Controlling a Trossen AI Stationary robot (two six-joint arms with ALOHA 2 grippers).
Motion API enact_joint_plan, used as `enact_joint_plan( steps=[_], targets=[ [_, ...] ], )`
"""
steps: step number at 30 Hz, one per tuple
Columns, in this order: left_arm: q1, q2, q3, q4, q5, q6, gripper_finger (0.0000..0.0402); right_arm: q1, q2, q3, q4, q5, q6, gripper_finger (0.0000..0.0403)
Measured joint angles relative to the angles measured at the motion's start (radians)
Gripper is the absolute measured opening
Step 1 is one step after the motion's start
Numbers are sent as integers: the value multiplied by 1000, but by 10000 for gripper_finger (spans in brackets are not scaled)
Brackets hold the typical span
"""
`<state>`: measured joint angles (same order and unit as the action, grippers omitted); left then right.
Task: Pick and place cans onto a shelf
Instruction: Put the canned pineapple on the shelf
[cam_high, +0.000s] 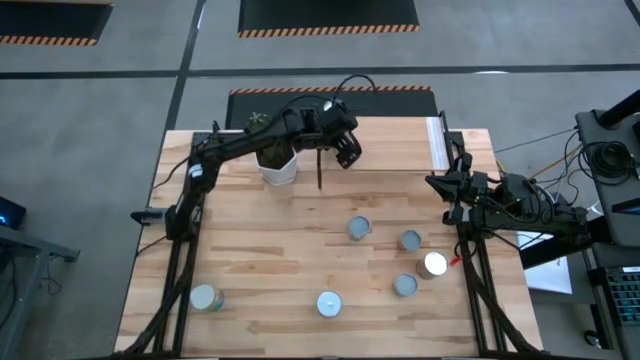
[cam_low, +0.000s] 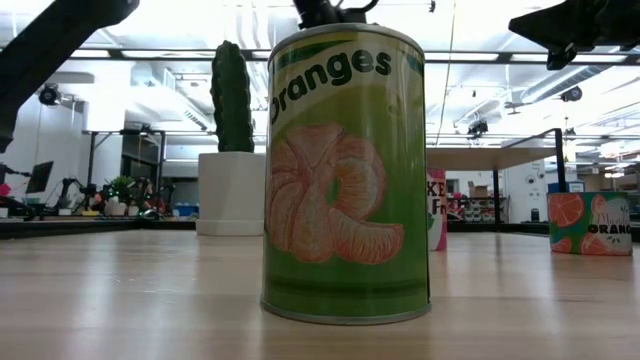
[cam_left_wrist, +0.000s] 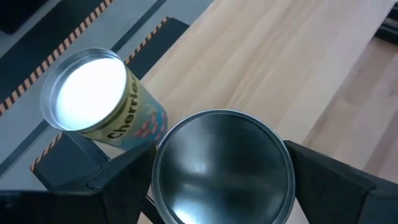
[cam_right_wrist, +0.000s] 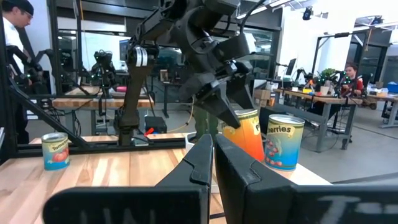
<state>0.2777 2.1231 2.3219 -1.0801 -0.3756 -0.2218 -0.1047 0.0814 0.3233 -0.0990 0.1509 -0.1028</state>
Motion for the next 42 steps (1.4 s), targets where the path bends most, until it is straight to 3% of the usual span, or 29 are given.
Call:
enact_joint_plan(
  steps=[15, 24, 30, 38, 42],
  targets=[
    [1, 0, 32, 3, -2, 36, 338, 0, 0, 0, 0, 0, -2, 9],
    [-16, -29, 34, -31, 0, 193, 323, 0, 0, 0, -1, 0, -2, 9],
    [-37, -35, 34, -76, 0, 321, 265, 0, 0, 0, -2, 0, 24, 9],
    [-139, -84, -7, -99, 9, 451, 132, 0, 80, 0, -23, 0, 129, 9],
    [-166, -128, -129, -57, 131, 477, 68, 0, 185, 0, 11, 2, 123, 9]
  ],
)
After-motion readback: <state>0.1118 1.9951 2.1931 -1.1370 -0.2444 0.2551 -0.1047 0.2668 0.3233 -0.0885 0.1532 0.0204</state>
